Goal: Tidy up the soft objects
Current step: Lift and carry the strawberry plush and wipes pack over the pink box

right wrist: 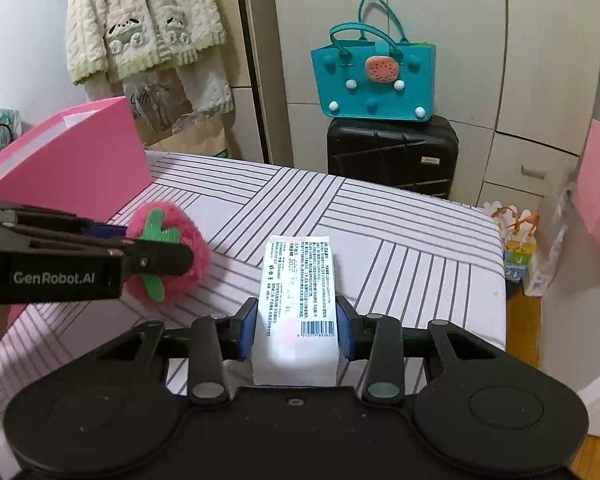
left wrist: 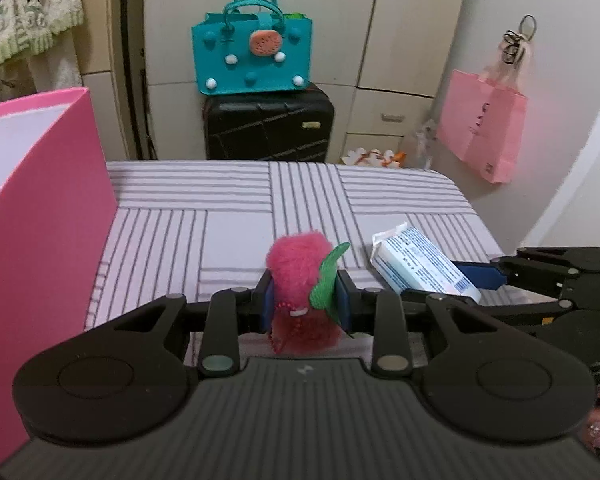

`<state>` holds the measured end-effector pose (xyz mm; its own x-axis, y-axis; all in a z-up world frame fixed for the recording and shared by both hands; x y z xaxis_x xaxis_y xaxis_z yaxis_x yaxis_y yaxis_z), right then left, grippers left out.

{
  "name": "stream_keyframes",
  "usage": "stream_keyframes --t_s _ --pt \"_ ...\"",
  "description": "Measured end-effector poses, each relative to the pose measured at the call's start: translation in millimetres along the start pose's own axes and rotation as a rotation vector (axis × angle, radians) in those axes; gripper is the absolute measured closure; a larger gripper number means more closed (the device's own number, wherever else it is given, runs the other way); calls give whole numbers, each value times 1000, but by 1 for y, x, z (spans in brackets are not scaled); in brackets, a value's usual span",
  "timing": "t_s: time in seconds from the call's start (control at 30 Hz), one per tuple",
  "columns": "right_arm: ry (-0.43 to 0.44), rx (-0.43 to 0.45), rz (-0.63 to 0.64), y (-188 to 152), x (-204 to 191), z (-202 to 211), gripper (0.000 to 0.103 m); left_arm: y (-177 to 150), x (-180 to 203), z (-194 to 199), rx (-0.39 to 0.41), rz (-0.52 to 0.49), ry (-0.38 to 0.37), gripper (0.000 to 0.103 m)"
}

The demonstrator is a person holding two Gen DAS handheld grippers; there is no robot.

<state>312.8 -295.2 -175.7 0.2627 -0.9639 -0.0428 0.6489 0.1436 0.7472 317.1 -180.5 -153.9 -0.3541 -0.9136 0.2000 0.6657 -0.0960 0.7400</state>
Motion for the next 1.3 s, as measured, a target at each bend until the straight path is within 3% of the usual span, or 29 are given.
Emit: stream_keyframes --t_s 0.43,0.63,0.77,0.93,1.3 --pt "61 -20 -45 -26 -29 54 59 -19 11 58 -14 -49 -65 74" --pt "86 -29 -16 -34 -46 78 59 -32 22 88 -28 -142 -85 74" --pt "97 -31 8 -37 -55 95 58 -41 24 109 -78 -180 -143 74" --pt "140 -47 18 -43 -65 116 58 -54 23 130 -113 -263 -111 74" --pt "240 -109 52 -52 -101 151 58 -76 23 182 -212 -265 -237 74"
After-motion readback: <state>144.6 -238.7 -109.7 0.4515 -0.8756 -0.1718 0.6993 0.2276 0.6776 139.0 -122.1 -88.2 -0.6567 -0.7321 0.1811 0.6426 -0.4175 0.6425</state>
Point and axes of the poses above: each gripper's, at about its wrist camera, not at the fingertips, and z roughly against the way its jaws point, x to its right, y to its top, the point moved 8 cm from there along -z, roughly the way its jaws point, and after that the axes turned 5 degrees about -y, right-handed, at the moved point
